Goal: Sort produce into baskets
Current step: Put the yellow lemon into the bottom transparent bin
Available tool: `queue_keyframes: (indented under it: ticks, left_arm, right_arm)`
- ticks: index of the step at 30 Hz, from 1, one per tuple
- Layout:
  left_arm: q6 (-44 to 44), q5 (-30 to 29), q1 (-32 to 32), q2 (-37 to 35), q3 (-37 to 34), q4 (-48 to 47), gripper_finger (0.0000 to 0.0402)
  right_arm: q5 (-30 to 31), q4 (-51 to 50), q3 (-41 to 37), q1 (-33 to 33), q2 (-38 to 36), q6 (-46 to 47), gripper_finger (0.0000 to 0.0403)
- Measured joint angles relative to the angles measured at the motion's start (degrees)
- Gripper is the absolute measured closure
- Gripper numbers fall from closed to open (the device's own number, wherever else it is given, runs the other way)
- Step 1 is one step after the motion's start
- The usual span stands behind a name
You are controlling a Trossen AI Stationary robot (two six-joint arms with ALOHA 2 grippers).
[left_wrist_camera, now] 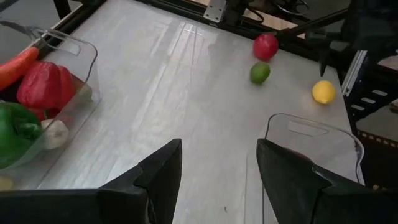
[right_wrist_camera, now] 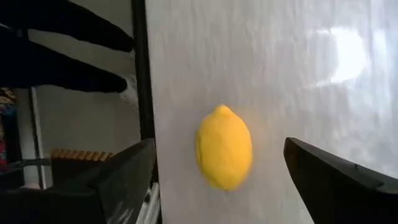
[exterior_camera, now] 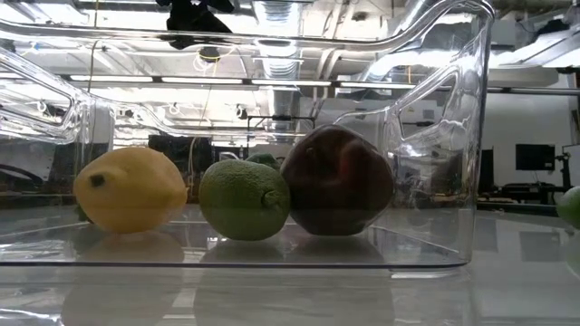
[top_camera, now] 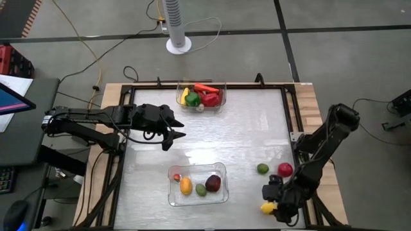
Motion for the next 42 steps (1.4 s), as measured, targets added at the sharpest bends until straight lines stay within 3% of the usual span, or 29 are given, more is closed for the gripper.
queue_keyframes:
  ticks: [9,14,25,30,37,42]
  left_arm:
    - [0.00,-0.04,0.00,0.01,0.00,-1.58,0.0208]
    - [-0.63,-0.02,0.00,0.02,0.00,-3.14,0.0208]
    - [-1.72,-0.16,0.00,0.02,0.00,-3.50,0.0208]
    - [-1.70,-1.27,0.02,0.02,0.00,-3.41,0.0208]
    - [-2.14,-1.43,0.00,0.02,0.00,-3.14,0.0208]
    - [-2.20,-2.18,0.02,0.02,0.00,-2.10,0.0208]
  right_arm:
    - [0.44,5.79,-2.59,1.57,6.86,0.01,0.0049]
    - [-3.61,4.47,-2.59,2.85,11.99,0.24,0.0074]
    - [-4.82,1.52,-2.48,1.18,10.10,-2.59,0.0184]
    - [-3.34,-1.62,-2.48,-2.78,7.34,-6.56,0.0219]
    - [0.89,-11.68,2.22,-15.26,1.91,-15.91,0.0191]
    - [1.29,-9.11,7.69,-25.71,0.89,-30.10,0.0186]
